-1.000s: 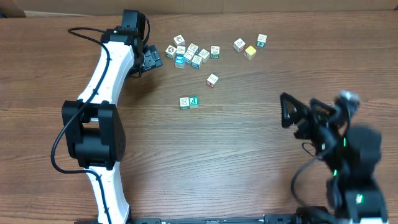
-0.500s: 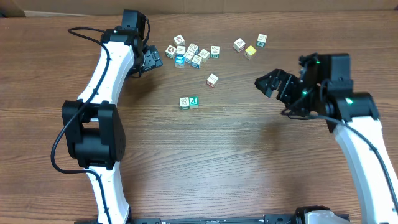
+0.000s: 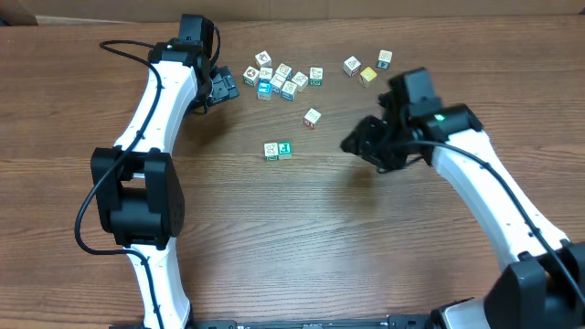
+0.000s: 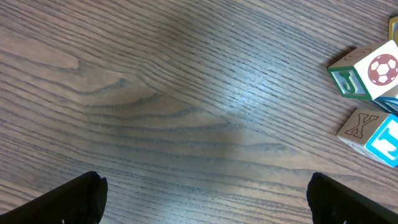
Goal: Form a horizontal line
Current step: 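Open the right gripper and swing it toward the block cluster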
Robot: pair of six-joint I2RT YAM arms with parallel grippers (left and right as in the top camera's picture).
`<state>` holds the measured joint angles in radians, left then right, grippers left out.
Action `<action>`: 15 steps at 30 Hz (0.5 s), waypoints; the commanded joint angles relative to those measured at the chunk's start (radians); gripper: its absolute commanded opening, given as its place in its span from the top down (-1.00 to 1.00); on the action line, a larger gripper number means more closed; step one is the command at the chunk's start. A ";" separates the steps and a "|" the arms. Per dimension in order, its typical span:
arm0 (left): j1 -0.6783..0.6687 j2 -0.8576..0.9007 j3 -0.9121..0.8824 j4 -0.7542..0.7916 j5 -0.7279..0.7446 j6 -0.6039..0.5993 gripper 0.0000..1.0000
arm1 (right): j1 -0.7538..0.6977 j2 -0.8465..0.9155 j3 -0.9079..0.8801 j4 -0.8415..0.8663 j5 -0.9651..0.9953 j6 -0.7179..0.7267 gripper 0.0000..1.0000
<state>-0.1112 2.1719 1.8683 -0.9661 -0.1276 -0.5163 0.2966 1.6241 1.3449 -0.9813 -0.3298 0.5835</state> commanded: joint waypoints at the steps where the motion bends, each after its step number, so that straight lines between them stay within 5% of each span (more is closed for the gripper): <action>1: -0.001 0.014 0.019 -0.002 -0.010 0.016 -0.99 | 0.030 0.044 0.174 -0.067 0.144 0.024 -0.41; 5: -0.001 0.014 0.019 -0.002 -0.010 0.016 -1.00 | 0.060 0.131 0.327 -0.152 0.174 0.056 -0.86; 15: -0.001 0.014 0.019 -0.002 -0.010 0.016 -1.00 | 0.180 0.264 0.336 -0.027 0.383 0.127 -1.00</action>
<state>-0.1112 2.1719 1.8683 -0.9661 -0.1276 -0.5163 0.4374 1.8603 1.6707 -1.0355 -0.0288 0.6888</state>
